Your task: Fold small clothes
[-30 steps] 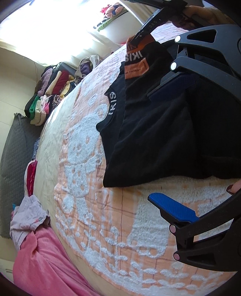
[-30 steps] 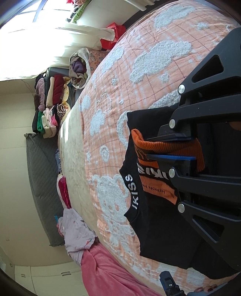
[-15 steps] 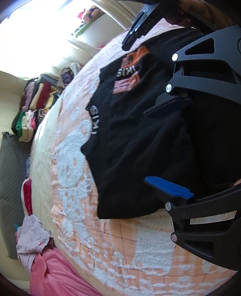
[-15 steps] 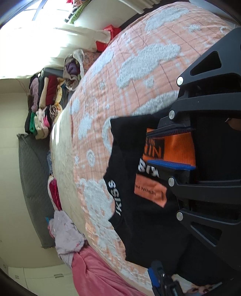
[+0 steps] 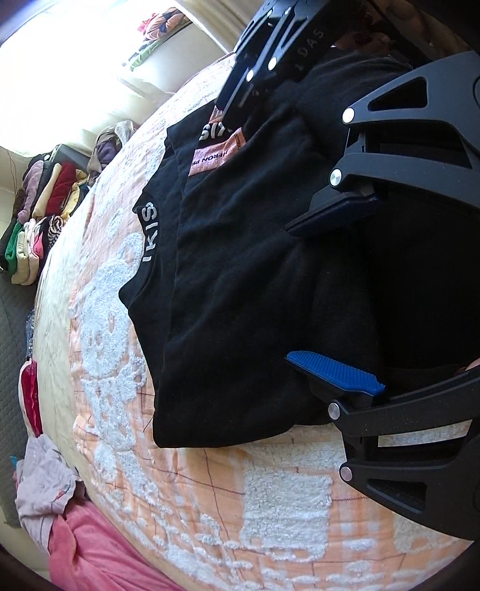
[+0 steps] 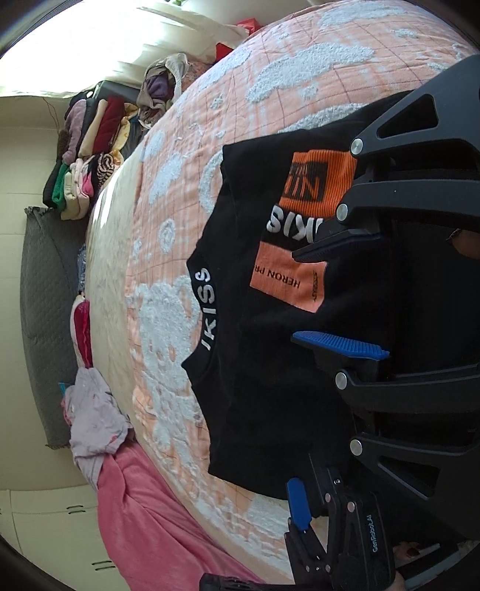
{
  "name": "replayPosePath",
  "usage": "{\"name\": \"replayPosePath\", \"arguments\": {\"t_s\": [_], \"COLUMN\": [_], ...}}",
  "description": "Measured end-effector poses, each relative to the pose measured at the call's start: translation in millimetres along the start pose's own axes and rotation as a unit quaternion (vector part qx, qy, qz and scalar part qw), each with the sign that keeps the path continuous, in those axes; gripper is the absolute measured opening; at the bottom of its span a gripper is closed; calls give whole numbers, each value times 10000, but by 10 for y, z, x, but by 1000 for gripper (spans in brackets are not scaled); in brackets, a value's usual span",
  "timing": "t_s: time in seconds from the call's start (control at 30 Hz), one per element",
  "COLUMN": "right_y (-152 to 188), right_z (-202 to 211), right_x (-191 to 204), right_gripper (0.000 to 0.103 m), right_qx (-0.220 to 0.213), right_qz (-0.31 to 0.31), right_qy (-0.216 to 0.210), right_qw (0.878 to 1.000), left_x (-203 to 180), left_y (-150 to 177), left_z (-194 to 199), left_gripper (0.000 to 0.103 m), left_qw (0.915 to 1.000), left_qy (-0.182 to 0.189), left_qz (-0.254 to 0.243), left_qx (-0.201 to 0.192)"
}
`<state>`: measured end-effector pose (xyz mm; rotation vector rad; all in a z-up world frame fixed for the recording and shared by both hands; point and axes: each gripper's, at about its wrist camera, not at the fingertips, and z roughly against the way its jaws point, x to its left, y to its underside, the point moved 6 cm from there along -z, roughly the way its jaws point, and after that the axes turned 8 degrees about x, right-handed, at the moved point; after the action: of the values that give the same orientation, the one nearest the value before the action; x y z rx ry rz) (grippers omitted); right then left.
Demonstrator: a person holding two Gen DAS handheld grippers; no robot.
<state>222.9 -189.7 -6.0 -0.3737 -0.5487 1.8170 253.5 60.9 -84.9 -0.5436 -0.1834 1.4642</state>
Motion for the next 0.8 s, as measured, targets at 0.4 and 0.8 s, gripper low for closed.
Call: {"name": "replayPosePath", "arguments": {"t_s": [0.4,0.8], "right_y": [170,233], "right_z": [-278,79], "right_x": [-200,-195], "right_gripper": [45,58], "right_qx": [537,157], "right_qz": [-448,-769], "right_qy": [7,-246], "right_qw": [9976,9966], "left_x": [6,-30], "left_y": [-6,-5], "left_z": [7,119], "left_gripper": [56,63], "left_qw": [10000,9999], "left_qy": [58,77], "left_qz": [33,-27], "left_qx": [2,-60]}}
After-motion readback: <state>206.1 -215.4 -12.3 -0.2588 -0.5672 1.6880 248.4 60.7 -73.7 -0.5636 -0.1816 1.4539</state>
